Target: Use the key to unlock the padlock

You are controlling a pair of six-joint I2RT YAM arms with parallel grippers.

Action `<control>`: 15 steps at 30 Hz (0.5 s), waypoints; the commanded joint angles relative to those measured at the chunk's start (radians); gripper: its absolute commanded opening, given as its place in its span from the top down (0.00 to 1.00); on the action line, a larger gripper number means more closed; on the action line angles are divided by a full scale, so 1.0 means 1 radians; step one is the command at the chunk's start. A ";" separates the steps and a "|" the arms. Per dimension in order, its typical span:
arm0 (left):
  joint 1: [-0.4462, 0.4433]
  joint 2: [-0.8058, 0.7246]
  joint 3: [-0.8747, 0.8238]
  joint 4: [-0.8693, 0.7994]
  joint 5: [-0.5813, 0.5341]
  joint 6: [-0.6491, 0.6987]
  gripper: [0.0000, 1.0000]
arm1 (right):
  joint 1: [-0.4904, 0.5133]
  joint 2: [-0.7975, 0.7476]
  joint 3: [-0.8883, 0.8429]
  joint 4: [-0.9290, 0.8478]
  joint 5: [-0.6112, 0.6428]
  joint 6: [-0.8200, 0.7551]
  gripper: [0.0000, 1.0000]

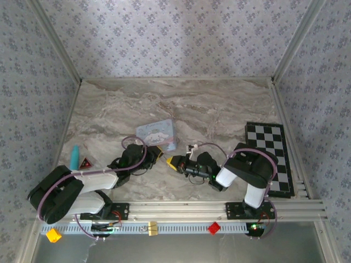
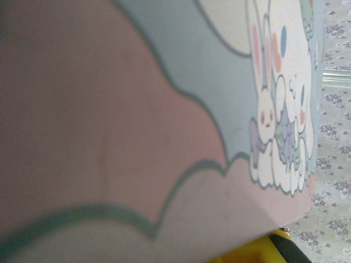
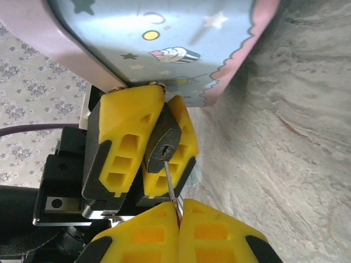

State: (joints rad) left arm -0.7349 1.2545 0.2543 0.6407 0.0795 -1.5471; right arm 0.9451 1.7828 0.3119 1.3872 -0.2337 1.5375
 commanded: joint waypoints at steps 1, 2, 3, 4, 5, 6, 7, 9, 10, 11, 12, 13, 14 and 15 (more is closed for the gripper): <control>0.002 -0.004 0.003 0.065 0.017 -0.021 1.00 | 0.000 0.010 0.018 0.007 -0.013 -0.005 1.00; 0.002 -0.002 0.003 0.066 0.018 -0.021 1.00 | 0.001 0.012 0.019 0.007 -0.015 -0.005 1.00; 0.002 0.001 0.005 0.067 0.020 -0.019 1.00 | 0.000 0.016 0.019 0.007 -0.015 -0.005 1.00; 0.002 0.005 0.006 0.069 0.024 -0.018 1.00 | 0.000 0.020 0.018 0.007 -0.015 -0.001 1.00; 0.002 0.009 0.007 0.075 0.026 -0.018 1.00 | -0.001 0.025 0.019 0.007 -0.015 0.003 1.00; 0.002 0.014 0.007 0.082 0.029 -0.018 1.00 | -0.002 0.031 0.023 0.006 -0.019 0.003 1.00; 0.002 0.018 0.007 0.090 0.031 -0.019 1.00 | -0.003 0.035 0.027 0.007 -0.024 0.006 1.00; 0.002 0.025 0.007 0.101 0.035 -0.022 1.00 | -0.004 0.040 0.029 0.006 -0.024 0.007 1.00; 0.002 0.029 0.007 0.105 0.037 -0.022 1.00 | -0.006 0.039 0.030 0.007 -0.024 0.007 1.00; 0.003 0.031 0.009 0.106 0.040 -0.022 1.00 | -0.008 0.038 0.030 0.007 -0.025 0.007 1.00; 0.002 0.031 0.011 0.105 0.041 -0.020 1.00 | -0.011 0.036 0.029 0.008 -0.028 0.006 1.00; 0.002 0.032 0.013 0.101 0.043 -0.018 1.00 | -0.014 0.033 0.029 0.006 -0.026 0.007 1.00; 0.002 0.035 0.015 0.097 0.045 -0.018 1.00 | -0.017 0.031 0.029 0.009 -0.027 0.007 1.00; 0.002 0.038 0.014 0.102 0.046 -0.019 1.00 | -0.020 0.027 0.030 0.008 -0.030 0.005 1.00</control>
State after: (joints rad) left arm -0.7349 1.2850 0.2543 0.6662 0.0937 -1.5471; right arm 0.9348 1.8076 0.3256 1.3872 -0.2523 1.5379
